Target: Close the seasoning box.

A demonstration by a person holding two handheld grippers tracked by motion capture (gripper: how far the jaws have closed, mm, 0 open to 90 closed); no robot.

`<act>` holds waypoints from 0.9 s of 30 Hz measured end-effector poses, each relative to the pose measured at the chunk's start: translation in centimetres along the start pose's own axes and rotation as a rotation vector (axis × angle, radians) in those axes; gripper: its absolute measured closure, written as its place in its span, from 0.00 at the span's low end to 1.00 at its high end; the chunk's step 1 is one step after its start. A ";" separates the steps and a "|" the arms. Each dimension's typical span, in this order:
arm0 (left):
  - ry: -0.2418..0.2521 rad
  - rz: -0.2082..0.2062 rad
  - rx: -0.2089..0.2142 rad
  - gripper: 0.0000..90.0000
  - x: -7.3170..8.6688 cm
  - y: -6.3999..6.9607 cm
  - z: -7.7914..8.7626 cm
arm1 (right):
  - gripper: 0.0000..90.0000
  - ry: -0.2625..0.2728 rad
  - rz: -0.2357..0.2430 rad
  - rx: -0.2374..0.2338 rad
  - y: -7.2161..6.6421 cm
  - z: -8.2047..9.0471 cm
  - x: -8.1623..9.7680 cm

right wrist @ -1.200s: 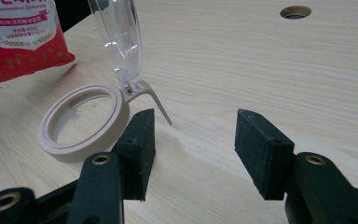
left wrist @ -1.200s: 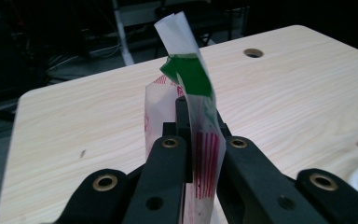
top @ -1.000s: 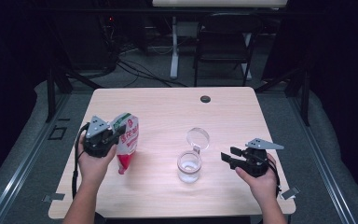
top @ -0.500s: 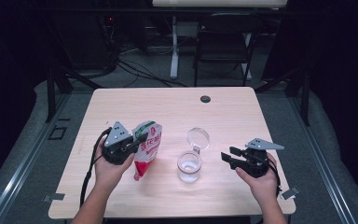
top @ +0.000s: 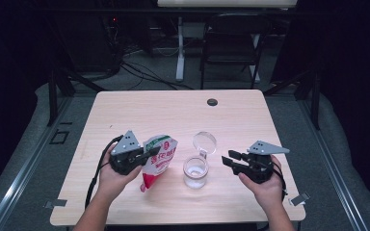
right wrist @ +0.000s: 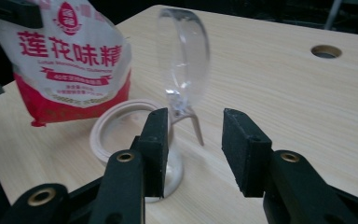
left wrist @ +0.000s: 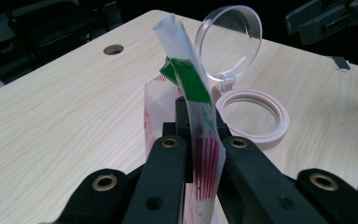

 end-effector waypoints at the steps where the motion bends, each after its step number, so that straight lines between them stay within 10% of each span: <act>1: -0.001 0.004 0.004 1.00 0.2 -0.1 0.1 | 0.72 0.002 0.009 -0.004 -0.3 -0.2 -0.2; 10: -0.022 -0.014 0.043 1.00 1.4 0.5 0.8 | 0.77 -0.024 0.123 -0.104 -3.8 -2.1 -2.2; 27: -0.072 0.053 0.114 0.99 3.6 2.9 0.0 | 0.81 -0.147 0.175 -0.264 -6.6 -8.9 -1.3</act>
Point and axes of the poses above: each handheld gripper's, and its own axes: z roughly backward along the jaws, x roughly out of its underside, y roughly to its right, the point moved 8 cm from there along -z, roughly forward along the jaws, and after that the axes turned 15 degrees about -x, right-handed, at the moved point
